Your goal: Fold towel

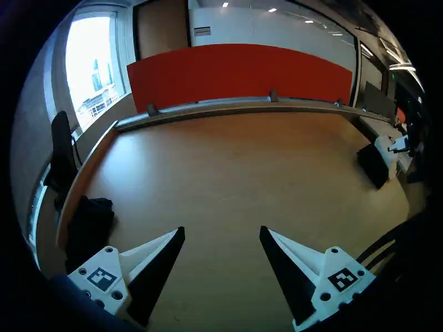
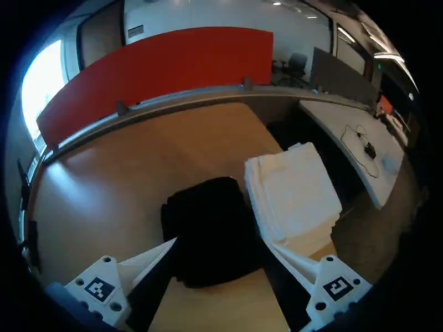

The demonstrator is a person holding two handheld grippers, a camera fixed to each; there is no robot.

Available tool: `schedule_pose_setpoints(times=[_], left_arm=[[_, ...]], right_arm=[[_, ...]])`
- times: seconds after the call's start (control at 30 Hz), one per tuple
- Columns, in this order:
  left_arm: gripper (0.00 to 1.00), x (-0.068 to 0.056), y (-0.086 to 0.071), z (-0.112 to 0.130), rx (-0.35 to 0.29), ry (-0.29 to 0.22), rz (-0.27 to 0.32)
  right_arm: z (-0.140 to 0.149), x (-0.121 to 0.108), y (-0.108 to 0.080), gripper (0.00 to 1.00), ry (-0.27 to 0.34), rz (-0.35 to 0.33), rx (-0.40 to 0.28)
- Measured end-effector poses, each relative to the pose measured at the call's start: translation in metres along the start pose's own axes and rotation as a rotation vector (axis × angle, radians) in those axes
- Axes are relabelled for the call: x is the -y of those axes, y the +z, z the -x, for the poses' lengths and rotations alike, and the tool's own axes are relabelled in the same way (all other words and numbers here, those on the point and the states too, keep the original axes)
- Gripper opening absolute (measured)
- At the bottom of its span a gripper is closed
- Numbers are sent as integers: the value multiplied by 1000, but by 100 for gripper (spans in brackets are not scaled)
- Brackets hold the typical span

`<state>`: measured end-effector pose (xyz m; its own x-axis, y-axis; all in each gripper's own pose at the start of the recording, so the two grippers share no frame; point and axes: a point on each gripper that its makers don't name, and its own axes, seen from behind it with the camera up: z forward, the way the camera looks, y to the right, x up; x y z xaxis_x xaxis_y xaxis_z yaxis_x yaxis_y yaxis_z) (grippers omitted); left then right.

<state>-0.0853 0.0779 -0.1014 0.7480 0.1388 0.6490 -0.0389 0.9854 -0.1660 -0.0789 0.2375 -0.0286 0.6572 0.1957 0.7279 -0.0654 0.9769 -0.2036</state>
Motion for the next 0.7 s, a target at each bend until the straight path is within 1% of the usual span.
schedule_pose_setpoints(times=[0.2,0.3,0.5,0.6,0.7], left_arm=[[100,8,-1,-20,-45,-18,-14],[100,12,-1,-31,-68,-25,-21],[100,24,-3,-56,-125,-20,-44],[100,29,-5,-69,-154,-22,-58],[100,33,-7,-77,-176,-30,-64]], right_arm=[[-13,8,-7,97,13,-8,-85],[-22,10,-13,97,9,1,-137],[-41,18,-30,97,-19,9,-257],[-47,22,-39,97,-41,13,-305],[-53,23,-46,97,-48,29,-352]])
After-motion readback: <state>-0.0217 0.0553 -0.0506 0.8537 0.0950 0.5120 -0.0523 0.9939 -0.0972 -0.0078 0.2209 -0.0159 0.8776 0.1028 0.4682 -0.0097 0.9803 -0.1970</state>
